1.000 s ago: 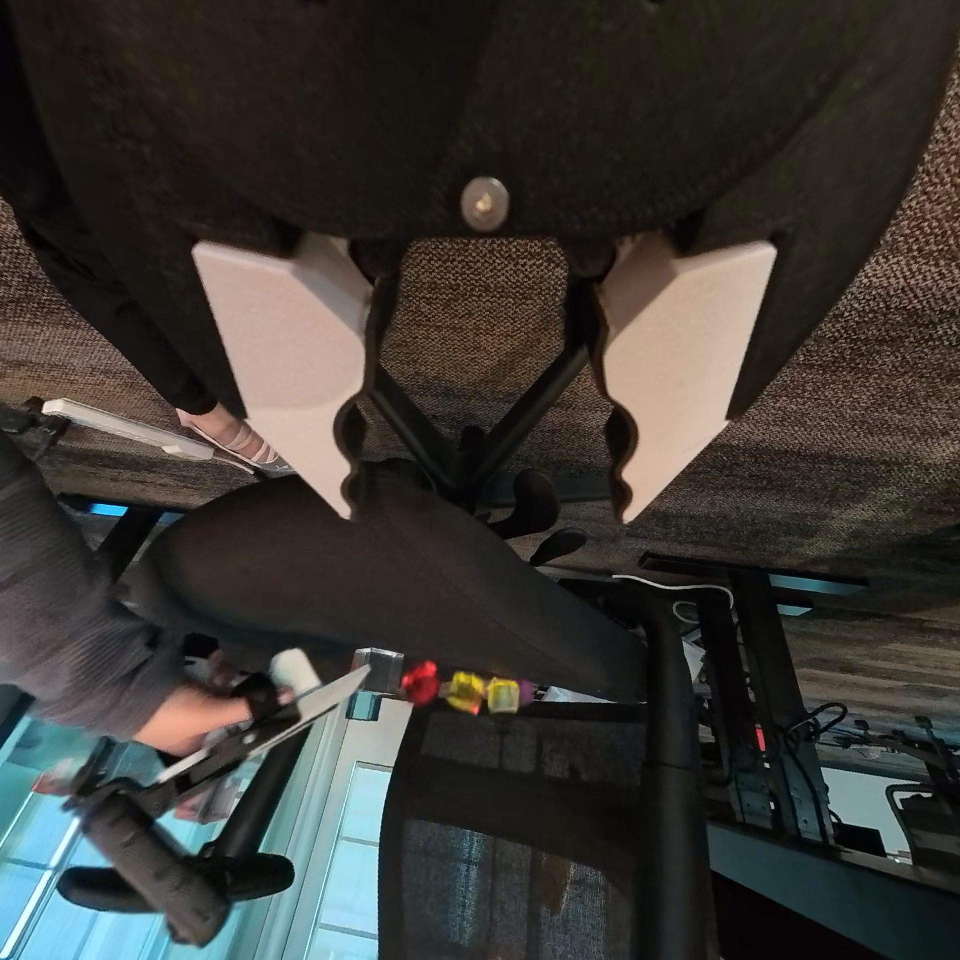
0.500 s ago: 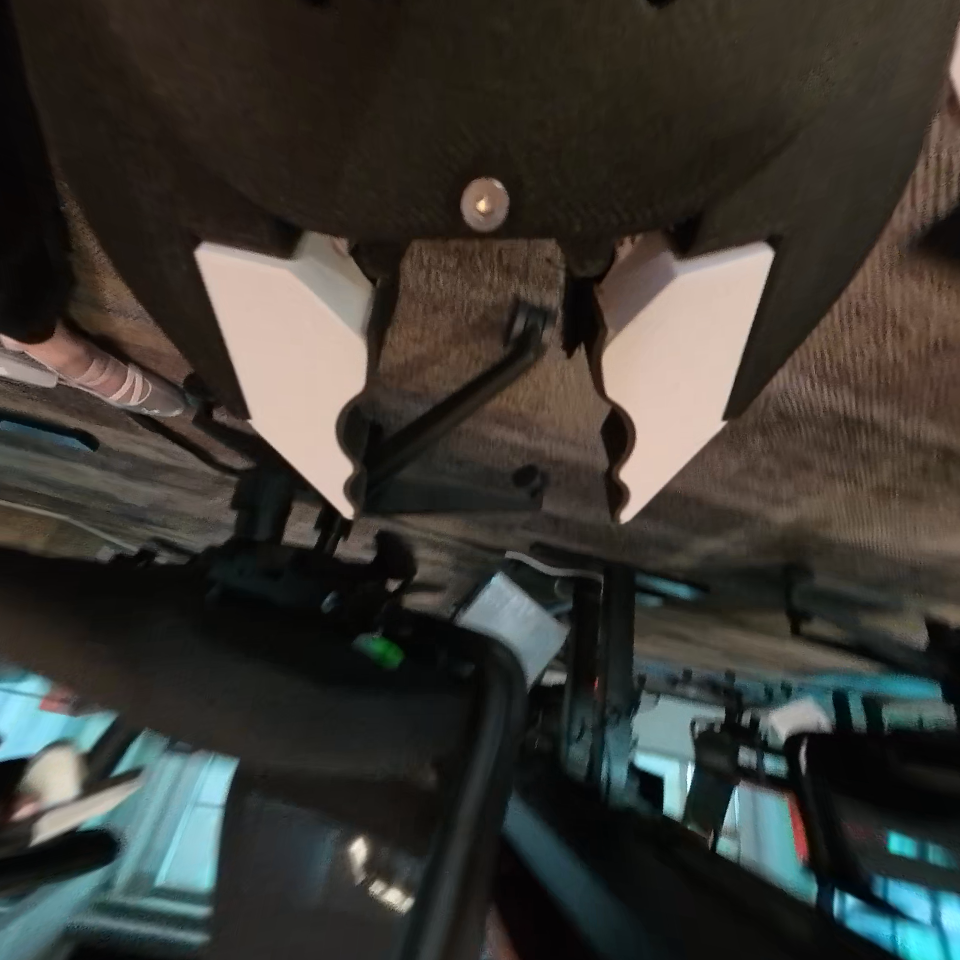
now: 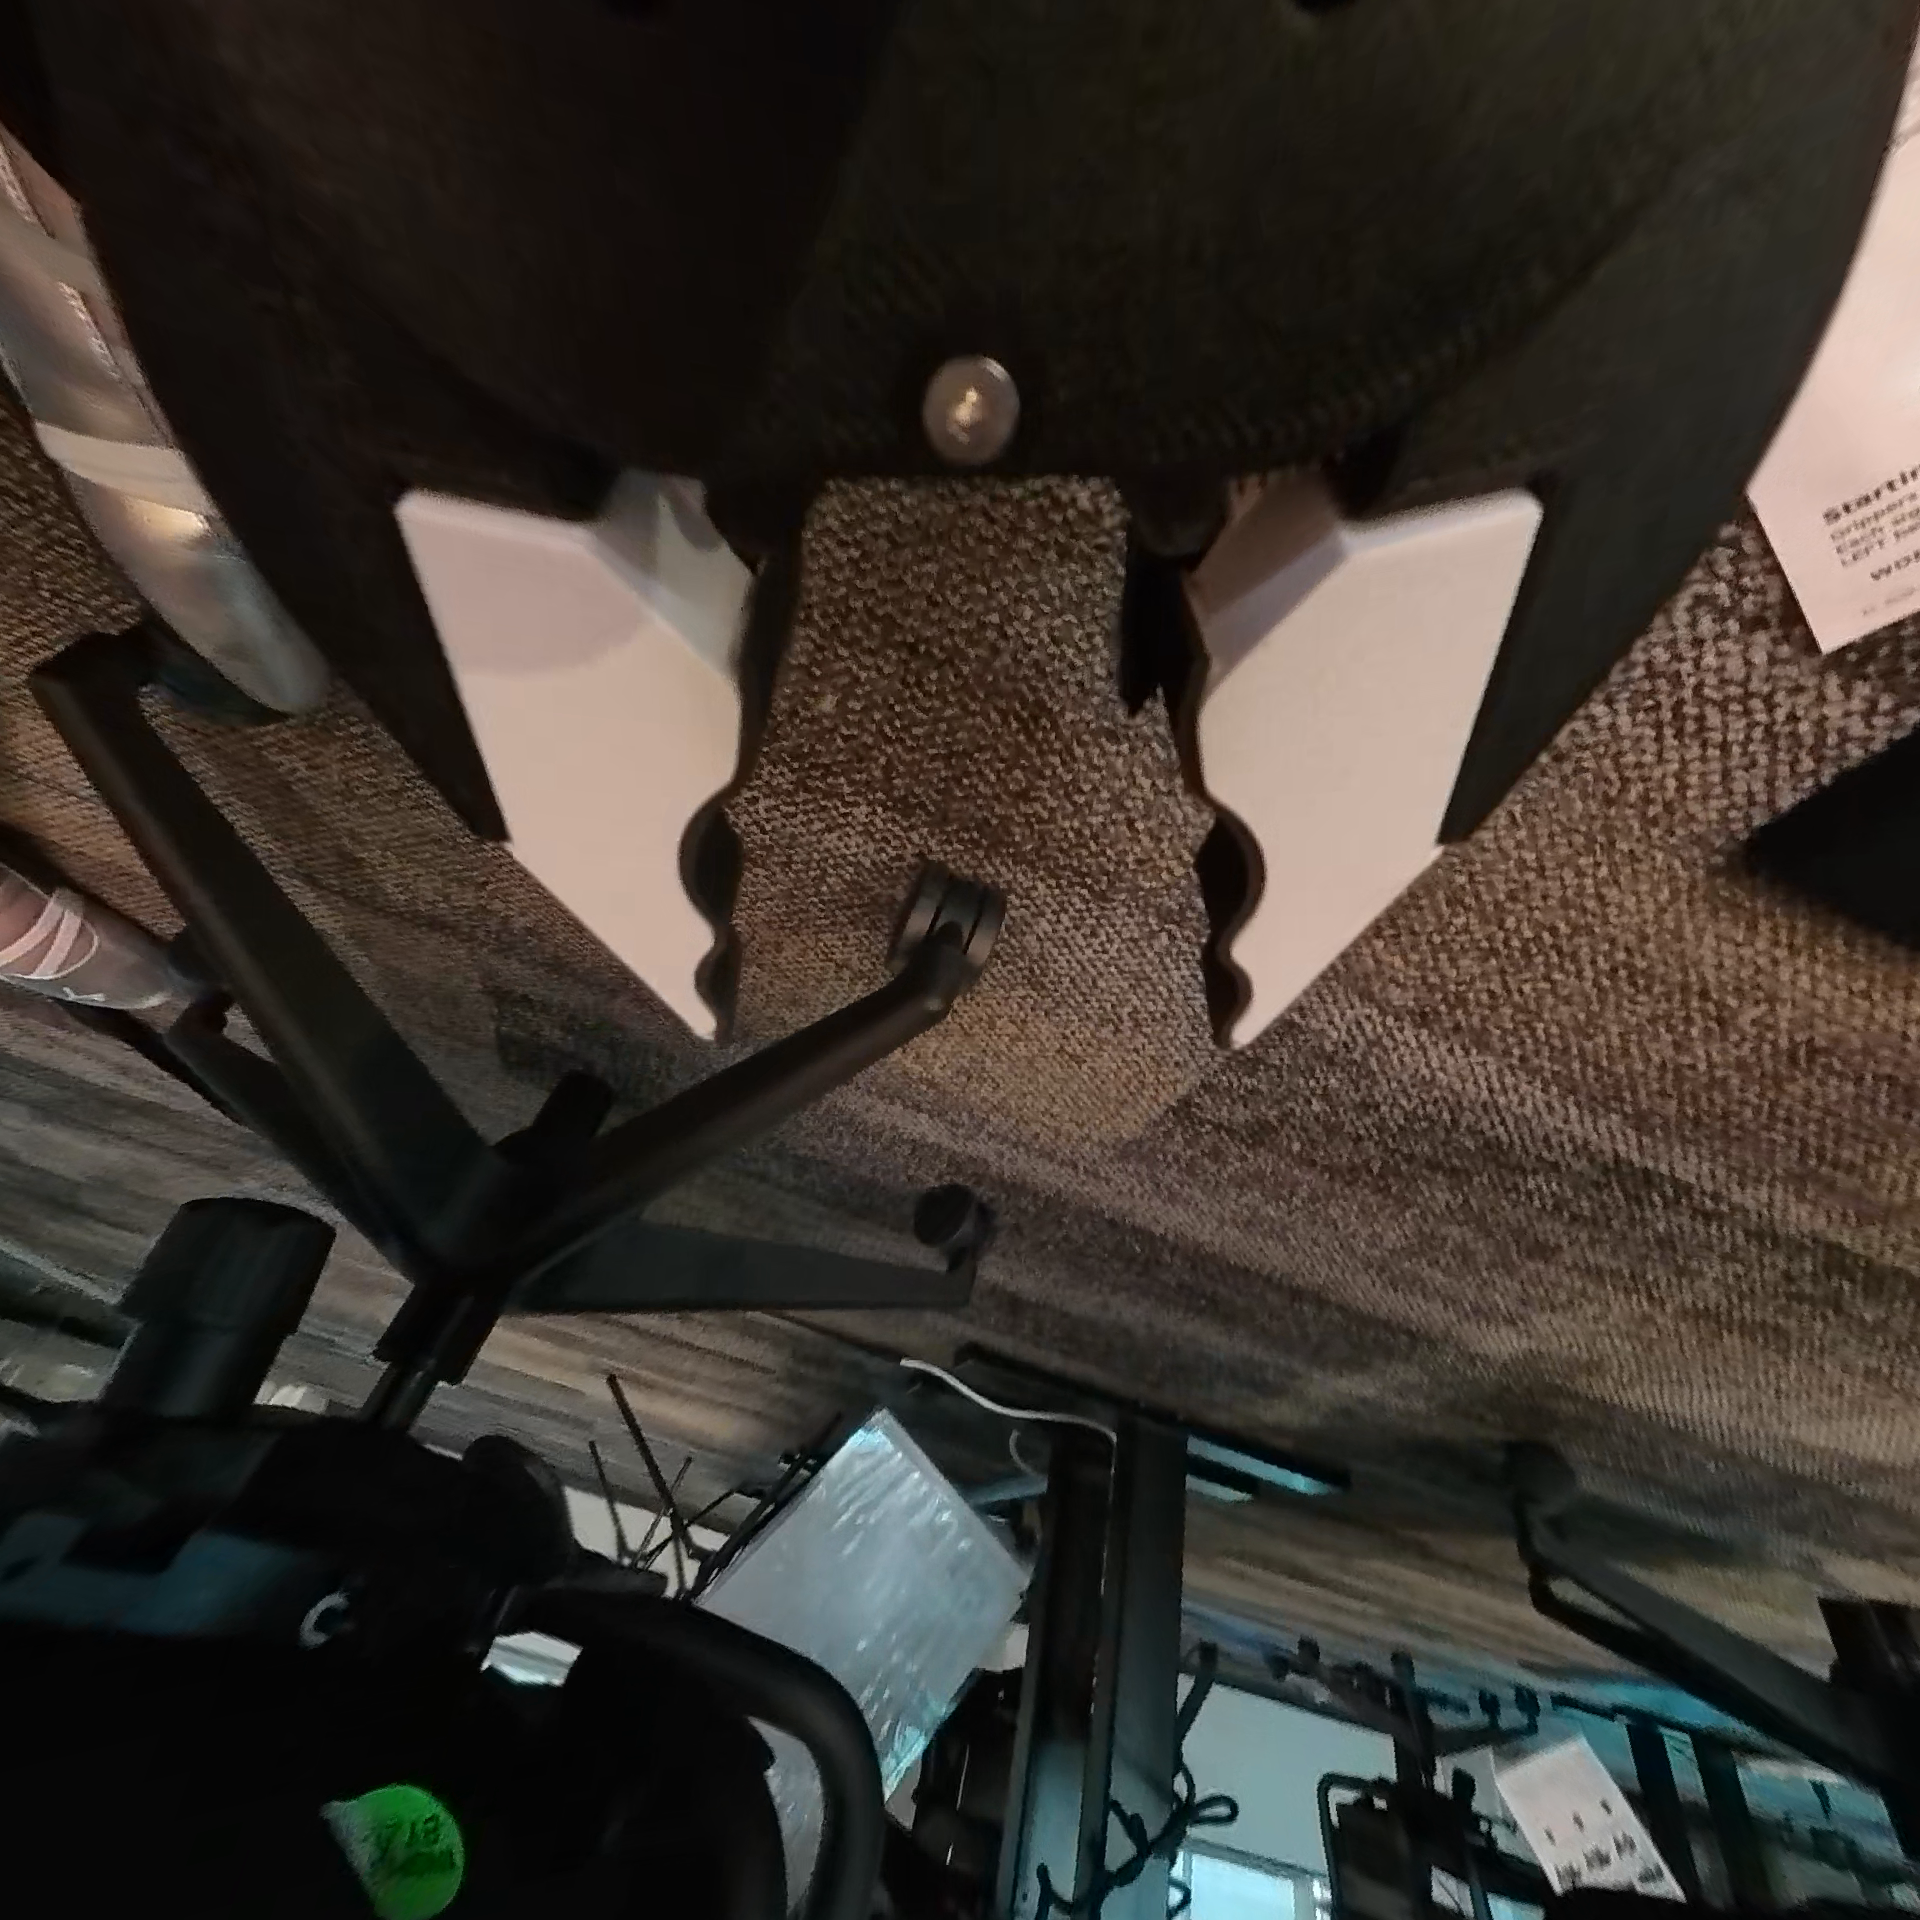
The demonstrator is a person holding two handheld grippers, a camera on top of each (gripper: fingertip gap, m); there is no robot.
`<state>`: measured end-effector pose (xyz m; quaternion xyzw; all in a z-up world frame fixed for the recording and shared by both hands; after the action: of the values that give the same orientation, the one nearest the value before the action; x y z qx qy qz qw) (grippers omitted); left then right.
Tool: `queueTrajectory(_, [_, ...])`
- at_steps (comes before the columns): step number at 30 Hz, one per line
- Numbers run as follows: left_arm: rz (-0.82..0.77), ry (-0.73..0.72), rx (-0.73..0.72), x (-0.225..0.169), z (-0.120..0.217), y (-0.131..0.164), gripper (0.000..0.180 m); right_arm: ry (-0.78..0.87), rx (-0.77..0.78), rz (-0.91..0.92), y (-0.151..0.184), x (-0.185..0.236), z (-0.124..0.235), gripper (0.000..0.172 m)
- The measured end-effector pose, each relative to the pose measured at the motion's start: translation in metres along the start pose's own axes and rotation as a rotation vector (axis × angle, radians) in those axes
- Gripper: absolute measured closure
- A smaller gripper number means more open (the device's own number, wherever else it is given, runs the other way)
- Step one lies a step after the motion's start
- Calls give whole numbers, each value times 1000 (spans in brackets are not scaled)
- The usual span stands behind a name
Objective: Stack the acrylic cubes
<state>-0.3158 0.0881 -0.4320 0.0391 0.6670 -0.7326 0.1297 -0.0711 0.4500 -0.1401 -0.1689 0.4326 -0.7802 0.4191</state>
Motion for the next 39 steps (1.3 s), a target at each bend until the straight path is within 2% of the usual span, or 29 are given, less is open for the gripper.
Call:
queueTrajectory(11, [18,18,7,2,-2,4,92,-258,-3,158,-1,3,6,137])
queueTrajectory(20, [29,25,20,4,-6,8,92,-359,-56,173,4,3,6,137])
queueTrajectory(29, [38,27,24,4,-5,8,92,-338,-48,200,-1,3,1,137])
queueTrajectory(32, [41,28,24,4,-5,8,92,-329,-49,160,-4,3,4,119])
queueTrajectory(39, [44,28,22,5,-5,8,92,-157,5,-5,2,4,8,109])
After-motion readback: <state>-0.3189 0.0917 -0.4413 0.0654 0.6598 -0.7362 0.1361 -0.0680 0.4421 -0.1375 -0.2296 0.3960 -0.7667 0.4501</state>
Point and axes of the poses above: each gripper's, where its closed fingertips meet, z back along the fingers, y out of its underside, x = y × z across the jaws, the point moved 3 cm from there along z, back along the fingers, and after that the axes turned 5 degrees about y, right-handed, at the moved point
